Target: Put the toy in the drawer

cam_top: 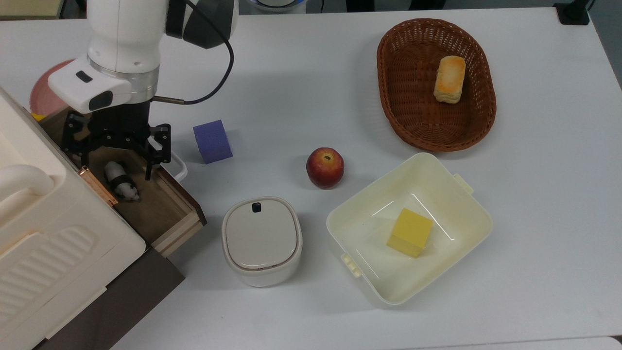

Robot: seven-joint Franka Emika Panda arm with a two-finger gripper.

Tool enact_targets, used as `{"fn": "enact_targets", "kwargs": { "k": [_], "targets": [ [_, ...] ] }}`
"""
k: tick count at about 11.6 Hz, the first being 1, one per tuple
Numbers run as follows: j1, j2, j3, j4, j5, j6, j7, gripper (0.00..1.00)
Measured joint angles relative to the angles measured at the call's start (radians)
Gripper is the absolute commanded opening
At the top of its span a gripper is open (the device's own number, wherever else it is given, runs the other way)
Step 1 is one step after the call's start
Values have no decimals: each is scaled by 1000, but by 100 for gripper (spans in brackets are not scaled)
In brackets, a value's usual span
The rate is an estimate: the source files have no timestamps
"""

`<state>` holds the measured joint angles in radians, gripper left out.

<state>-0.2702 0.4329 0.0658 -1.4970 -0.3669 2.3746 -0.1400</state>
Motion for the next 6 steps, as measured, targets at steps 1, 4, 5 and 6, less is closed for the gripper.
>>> {"fn": "enact_targets", "kwargs": {
  "k": [1,4,5,6],
  "targets": [
    [-1,-1,10,5,0,-2,7,38],
    [-3,-14,58,14,3,-93,36,0],
    [-3,-16,68,14,10,-106,60,0],
    [-3,-17,78,13,17,-116,75,0]
  ]
}}
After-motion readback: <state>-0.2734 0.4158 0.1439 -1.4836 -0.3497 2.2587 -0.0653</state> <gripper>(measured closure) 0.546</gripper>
